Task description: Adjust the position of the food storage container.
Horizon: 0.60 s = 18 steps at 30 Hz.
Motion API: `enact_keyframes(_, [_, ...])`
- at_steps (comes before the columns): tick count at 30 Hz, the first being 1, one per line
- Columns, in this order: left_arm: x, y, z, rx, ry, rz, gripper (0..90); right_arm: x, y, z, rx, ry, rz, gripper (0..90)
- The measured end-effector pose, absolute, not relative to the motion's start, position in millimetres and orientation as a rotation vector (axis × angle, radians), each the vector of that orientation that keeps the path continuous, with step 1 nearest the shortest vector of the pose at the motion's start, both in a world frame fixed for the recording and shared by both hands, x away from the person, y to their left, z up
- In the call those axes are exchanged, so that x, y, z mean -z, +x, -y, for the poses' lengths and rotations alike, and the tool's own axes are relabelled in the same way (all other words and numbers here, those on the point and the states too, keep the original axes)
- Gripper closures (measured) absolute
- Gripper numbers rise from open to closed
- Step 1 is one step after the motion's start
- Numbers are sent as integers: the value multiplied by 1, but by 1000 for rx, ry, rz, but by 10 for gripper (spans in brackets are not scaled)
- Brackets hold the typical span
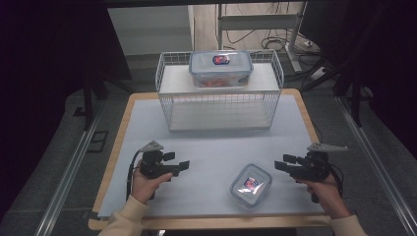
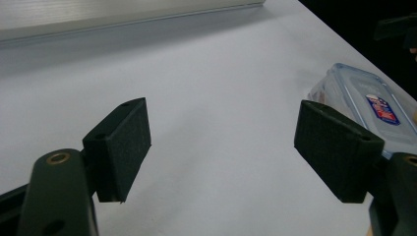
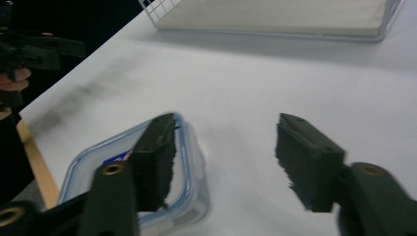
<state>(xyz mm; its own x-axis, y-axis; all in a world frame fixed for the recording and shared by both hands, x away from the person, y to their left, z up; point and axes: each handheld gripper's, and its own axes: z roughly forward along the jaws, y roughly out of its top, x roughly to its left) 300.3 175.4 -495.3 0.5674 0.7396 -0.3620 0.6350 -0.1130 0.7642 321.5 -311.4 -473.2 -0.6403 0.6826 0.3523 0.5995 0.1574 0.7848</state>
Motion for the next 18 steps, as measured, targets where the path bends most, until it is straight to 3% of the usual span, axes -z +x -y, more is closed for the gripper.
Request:
enact_keyframes(2, [497, 300, -175, -127, 1813, -1134, 216, 475, 313, 312, -1480, 1277, -2352, 557])
enact_keyframes(4, [498, 300, -176, -125, 1817, -1137, 217, 475, 312, 312, -1462, 1278, -2359, 589])
enact_keyframes(7, [500, 300, -178, -126, 1820, -1141, 220, 477, 304, 314, -1412, 1260, -2404, 734])
enact_keyframes(10, [501, 299, -179, -124, 1819, -1148, 224, 481, 296, 313, -1323, 1215, -2469, 820])
enact_keyframes(13, [502, 299, -180, -119, 1818, -1154, 226, 486, 287, 310, -1261, 1168, -2522, 890])
enact_keyframes(18, [505, 301, -178, -112, 1826, -1162, 227, 499, 270, 299, -1174, 1065, -2652, 894])
